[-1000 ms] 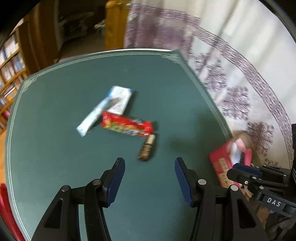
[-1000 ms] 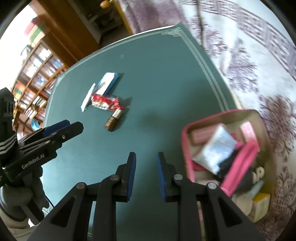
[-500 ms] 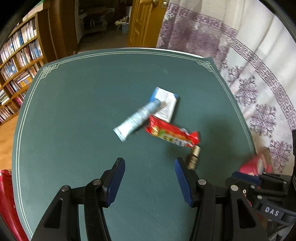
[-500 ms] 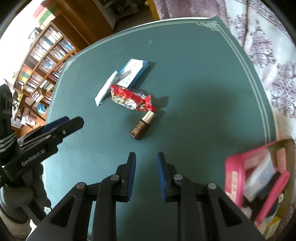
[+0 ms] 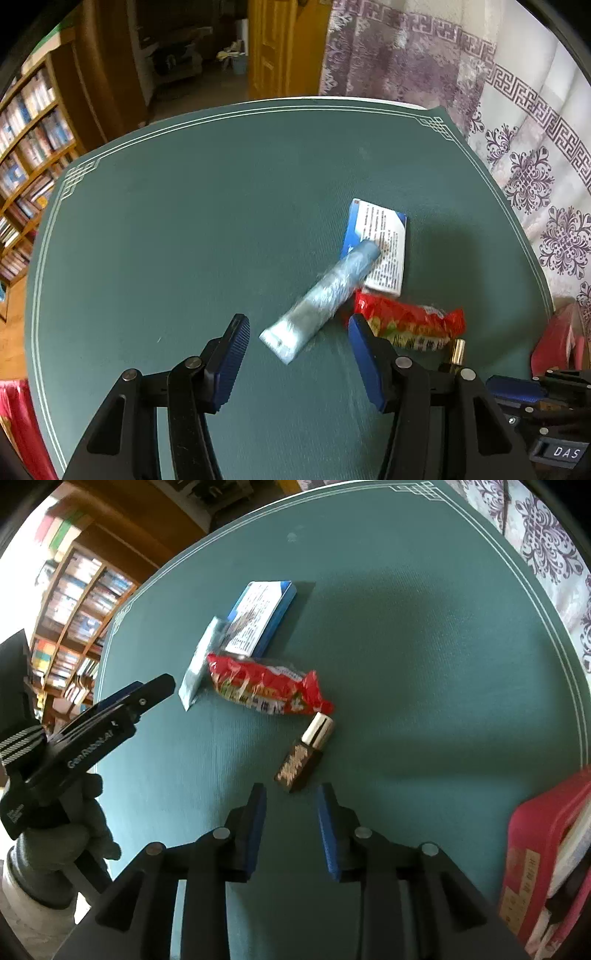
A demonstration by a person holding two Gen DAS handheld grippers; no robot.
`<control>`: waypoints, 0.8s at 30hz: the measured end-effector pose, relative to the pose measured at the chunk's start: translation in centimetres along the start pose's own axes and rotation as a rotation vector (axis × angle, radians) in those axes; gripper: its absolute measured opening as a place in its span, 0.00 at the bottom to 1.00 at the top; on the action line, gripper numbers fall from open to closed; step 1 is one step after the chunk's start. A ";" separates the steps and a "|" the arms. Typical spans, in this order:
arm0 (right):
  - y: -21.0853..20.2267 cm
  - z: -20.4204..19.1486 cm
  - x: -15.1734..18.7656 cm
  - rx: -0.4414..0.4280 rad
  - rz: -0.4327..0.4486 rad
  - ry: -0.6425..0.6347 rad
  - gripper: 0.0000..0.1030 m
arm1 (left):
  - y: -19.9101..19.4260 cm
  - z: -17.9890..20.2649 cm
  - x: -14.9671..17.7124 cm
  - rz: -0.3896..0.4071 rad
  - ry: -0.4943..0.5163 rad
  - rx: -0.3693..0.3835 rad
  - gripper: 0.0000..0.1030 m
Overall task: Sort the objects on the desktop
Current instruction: 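Grasp the clear tube with the left tool while the right tool grasps the brown bottle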
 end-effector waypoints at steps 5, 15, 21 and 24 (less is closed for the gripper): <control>0.6 0.2 -0.8 -0.007 0.005 0.049 0.34 | 1.9 0.9 -0.7 -0.010 0.041 0.026 0.56; 2.3 -0.1 -1.5 0.008 -0.013 0.043 0.34 | 4.4 0.4 -0.9 -0.032 -0.013 0.061 0.56; 3.1 -0.1 -1.5 0.031 -0.025 0.024 0.34 | 4.5 0.5 -0.4 -0.072 0.002 0.070 0.34; 3.5 0.0 -1.6 0.049 -0.027 0.009 0.34 | 4.4 0.2 0.1 -0.080 0.009 0.071 0.31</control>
Point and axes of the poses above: each gripper's, at about its wrist camera, not at the fingertips, and y roughly the way its jaws point, z to its right, x to its underside, the point moved 7 cm from there along y, roughly the way its jaws point, and after that the axes turned 9 degrees about z, right-handed, at the moved point
